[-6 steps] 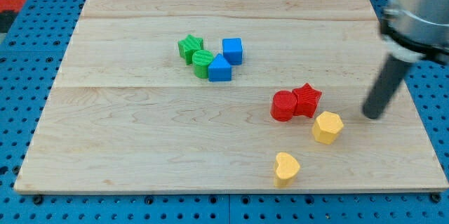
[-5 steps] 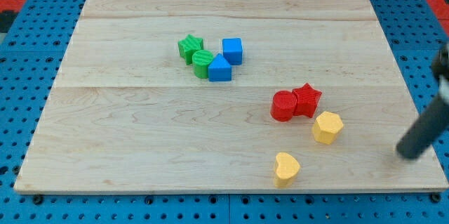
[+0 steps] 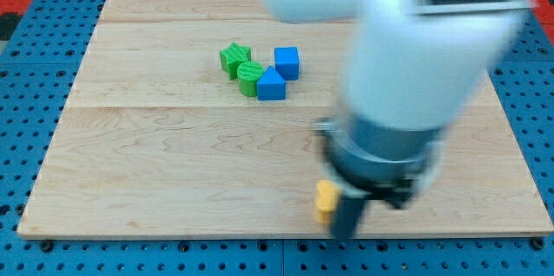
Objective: Move the yellow heart diagonally to the bottom left side of the yellow hexagon
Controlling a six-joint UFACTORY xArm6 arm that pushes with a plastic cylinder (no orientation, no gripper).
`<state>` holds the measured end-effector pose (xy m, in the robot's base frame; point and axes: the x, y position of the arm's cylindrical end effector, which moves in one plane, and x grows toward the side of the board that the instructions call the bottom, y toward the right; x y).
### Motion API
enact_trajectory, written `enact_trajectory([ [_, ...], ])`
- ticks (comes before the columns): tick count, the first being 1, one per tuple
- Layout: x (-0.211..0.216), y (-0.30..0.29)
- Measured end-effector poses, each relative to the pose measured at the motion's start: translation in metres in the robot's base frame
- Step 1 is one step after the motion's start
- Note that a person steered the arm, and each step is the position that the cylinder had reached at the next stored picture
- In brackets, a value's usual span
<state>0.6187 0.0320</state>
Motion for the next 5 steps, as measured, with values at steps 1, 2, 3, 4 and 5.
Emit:
enact_trajectory([
  [1, -0.005, -0.055],
  [2, -0.020, -0.017],
  [3, -0.034, 0.039],
  [4, -0.037, 0.026],
  [5, -0.055, 0.002],
])
